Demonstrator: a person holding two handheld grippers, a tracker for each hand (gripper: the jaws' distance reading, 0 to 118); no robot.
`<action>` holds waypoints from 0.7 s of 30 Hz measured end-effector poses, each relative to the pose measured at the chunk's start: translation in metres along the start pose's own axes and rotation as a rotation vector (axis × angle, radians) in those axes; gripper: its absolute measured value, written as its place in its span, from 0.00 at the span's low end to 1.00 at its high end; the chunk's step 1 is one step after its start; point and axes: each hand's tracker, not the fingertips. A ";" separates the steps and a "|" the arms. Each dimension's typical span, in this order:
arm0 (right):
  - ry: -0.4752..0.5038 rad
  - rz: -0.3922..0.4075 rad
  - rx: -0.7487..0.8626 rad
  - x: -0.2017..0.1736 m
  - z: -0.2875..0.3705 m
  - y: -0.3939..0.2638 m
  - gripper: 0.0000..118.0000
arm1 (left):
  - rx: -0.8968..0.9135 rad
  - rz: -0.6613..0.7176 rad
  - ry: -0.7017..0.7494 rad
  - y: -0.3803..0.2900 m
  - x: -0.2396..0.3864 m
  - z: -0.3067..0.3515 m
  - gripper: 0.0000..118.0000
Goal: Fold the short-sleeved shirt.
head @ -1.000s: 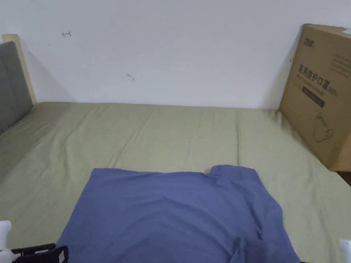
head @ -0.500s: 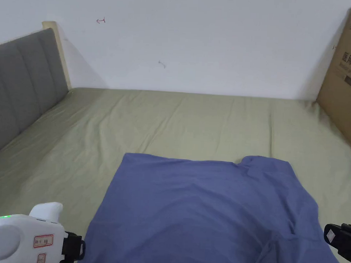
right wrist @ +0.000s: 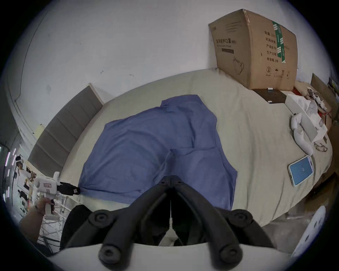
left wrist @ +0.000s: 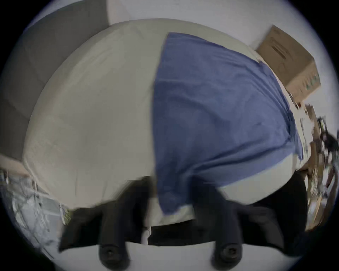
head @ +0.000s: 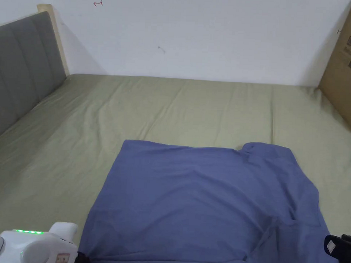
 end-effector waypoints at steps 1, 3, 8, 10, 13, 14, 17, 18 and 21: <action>-0.006 -0.002 -0.001 -0.002 0.001 -0.002 0.00 | 0.025 -0.032 0.011 -0.003 0.007 0.003 0.18; -0.020 -0.010 -0.002 0.001 0.002 -0.004 0.00 | 0.073 -0.063 0.076 -0.004 0.012 0.012 0.07; -0.060 -0.028 -0.039 0.030 -0.001 -0.010 0.01 | 0.194 0.125 -0.019 -0.004 0.001 0.043 0.05; -0.115 -0.032 -0.130 0.044 -0.010 -0.018 0.50 | 0.210 0.154 -0.038 -0.004 -0.001 0.051 0.05; -0.210 0.003 -0.193 0.069 -0.025 -0.032 0.98 | 0.202 0.192 -0.060 -0.002 0.009 0.061 0.05; -0.197 -0.024 -0.239 0.080 -0.037 -0.035 0.98 | 0.201 0.203 -0.068 -0.002 0.010 0.061 0.05; -0.216 -0.022 -0.373 0.092 -0.068 -0.047 0.97 | 0.189 0.220 -0.062 -0.001 0.012 0.059 0.05; -0.221 0.000 -0.409 0.092 -0.077 -0.052 0.96 | 0.180 0.221 -0.054 -0.002 0.013 0.057 0.05; -0.249 0.125 -0.443 0.091 -0.091 -0.061 0.78 | 0.147 0.229 -0.040 -0.004 0.013 0.052 0.05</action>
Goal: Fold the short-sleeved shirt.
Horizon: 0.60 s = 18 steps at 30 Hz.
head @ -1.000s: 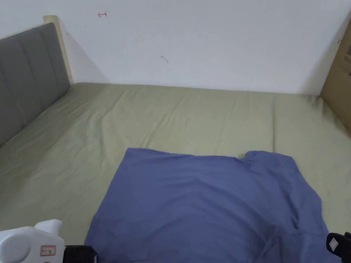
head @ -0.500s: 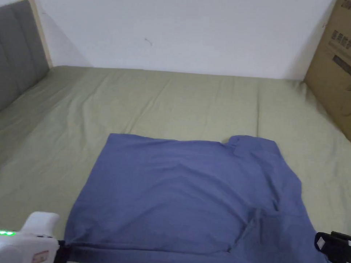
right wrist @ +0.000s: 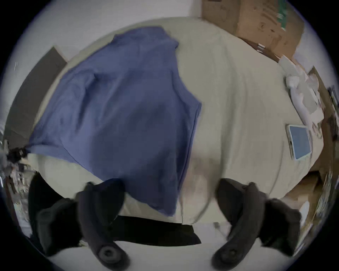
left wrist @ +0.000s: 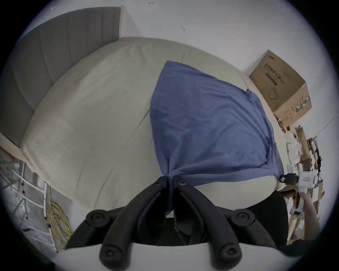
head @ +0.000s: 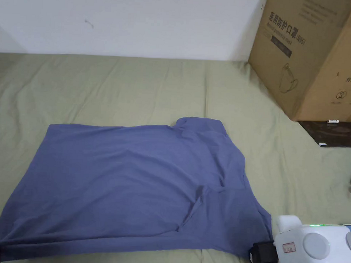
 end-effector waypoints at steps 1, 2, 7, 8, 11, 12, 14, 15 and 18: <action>-0.020 0.033 0.002 -0.005 0.004 0.000 0.78 | -0.007 0.005 0.002 -0.002 0.000 0.000 0.05; -0.006 0.020 0.012 -0.005 0.008 0.000 0.74 | -0.013 0.009 0.004 -0.003 0.000 0.000 0.05; 0.038 0.018 0.066 -0.006 0.036 -0.004 0.18 | -0.043 0.036 0.014 -0.005 -0.009 -0.003 0.05; 0.062 0.017 0.074 -0.007 0.040 -0.004 0.07 | -0.042 0.037 0.010 -0.004 -0.011 -0.004 0.05; 0.054 0.028 0.082 -0.009 0.047 -0.004 0.06 | -0.041 0.032 0.009 -0.003 -0.009 -0.003 0.05; 0.059 0.021 0.090 -0.009 0.050 -0.005 0.06 | -0.039 0.033 0.009 -0.002 -0.010 -0.003 0.05; 0.076 -0.015 0.121 -0.007 0.058 -0.004 0.06 | -0.032 0.047 -0.001 0.002 -0.011 0.000 0.05; 0.095 -0.041 0.129 -0.006 0.062 -0.003 0.06 | -0.023 0.064 -0.012 0.004 -0.011 0.003 0.05; 0.155 -0.110 0.189 0.000 0.079 0.009 0.06 | 0.047 0.137 -0.075 0.020 -0.013 0.013 0.05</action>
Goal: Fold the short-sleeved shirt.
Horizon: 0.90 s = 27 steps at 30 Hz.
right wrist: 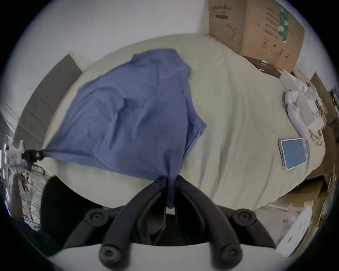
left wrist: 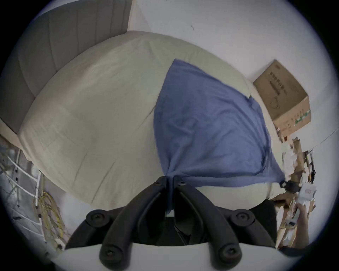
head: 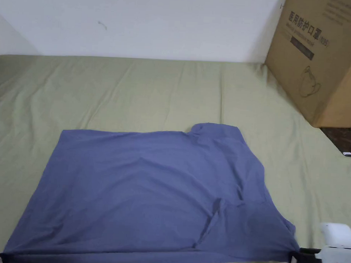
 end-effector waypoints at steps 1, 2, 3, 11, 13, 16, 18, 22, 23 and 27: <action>0.015 -0.024 0.029 0.000 0.004 0.009 0.06 | 0.034 0.027 -0.021 0.009 0.001 0.003 0.05; 0.032 -0.050 0.056 -0.001 0.008 0.020 0.06 | 0.061 0.053 -0.041 0.023 -0.003 0.002 0.05; 0.043 -0.073 0.074 -0.001 0.010 0.032 0.06 | 0.083 0.076 -0.056 0.035 -0.003 0.002 0.05; 0.063 -0.157 0.073 -0.004 -0.053 0.161 0.06 | 0.042 0.065 -0.047 0.148 0.016 -0.088 0.05; 0.049 -0.168 0.034 -0.004 -0.083 0.186 0.06 | 0.005 0.088 -0.039 0.168 0.013 -0.119 0.05; 0.011 -0.180 0.006 -0.003 -0.116 0.206 0.06 | -0.018 0.144 -0.024 0.178 0.021 -0.147 0.05; 0.016 -0.213 0.004 -0.004 -0.125 0.209 0.07 | -0.011 0.140 -0.031 0.177 0.027 -0.153 0.05; -0.009 -0.218 0.043 0.001 -0.123 0.202 0.44 | 0.052 0.102 -0.034 0.171 0.029 -0.143 0.12; -0.015 -0.205 0.064 0.001 -0.117 0.197 0.75 | 0.070 0.092 -0.036 0.167 0.029 -0.137 0.29; -0.002 -0.158 0.155 -0.005 -0.081 0.173 0.95 | 0.148 0.041 -0.058 0.146 0.029 -0.099 1.00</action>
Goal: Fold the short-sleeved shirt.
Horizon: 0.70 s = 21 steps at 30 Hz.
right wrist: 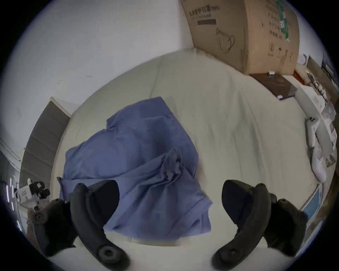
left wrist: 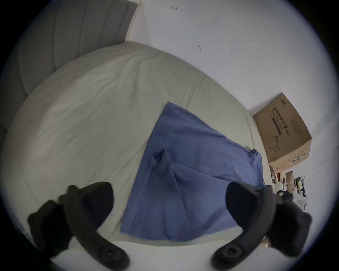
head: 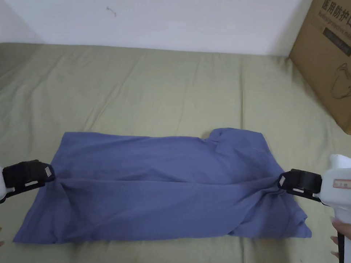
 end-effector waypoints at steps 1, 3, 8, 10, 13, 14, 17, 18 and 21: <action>0.014 -0.002 0.033 -0.001 0.012 -0.007 0.95 | 0.012 -0.024 -0.004 -0.005 0.003 0.013 0.97; 0.028 -0.002 0.069 -0.006 0.036 -0.023 0.95 | 0.053 -0.088 -0.011 -0.023 0.007 0.036 0.97; 0.122 -0.002 0.090 -0.021 0.076 -0.065 0.83 | 0.067 -0.199 -0.015 -0.062 0.014 0.087 0.76; 0.132 0.015 0.111 -0.029 0.087 -0.077 0.28 | 0.057 -0.203 -0.005 -0.069 0.017 0.097 0.14; 0.110 0.048 0.126 -0.031 0.090 -0.082 0.00 | 0.002 -0.176 0.028 -0.072 0.006 0.094 0.00; 0.129 0.052 0.121 -0.032 0.090 -0.081 0.00 | 0.000 -0.173 0.034 -0.068 0.003 0.092 0.00; 0.144 0.038 0.104 -0.033 0.082 -0.078 0.00 | -0.049 -0.179 0.113 -0.056 -0.013 0.062 0.00; 0.150 0.032 0.092 -0.033 0.080 -0.077 0.00 | -0.066 -0.174 0.128 -0.050 -0.019 0.051 0.02; 0.156 0.023 0.073 -0.033 0.074 -0.075 0.00 | -0.101 -0.126 0.177 -0.039 -0.032 0.013 0.37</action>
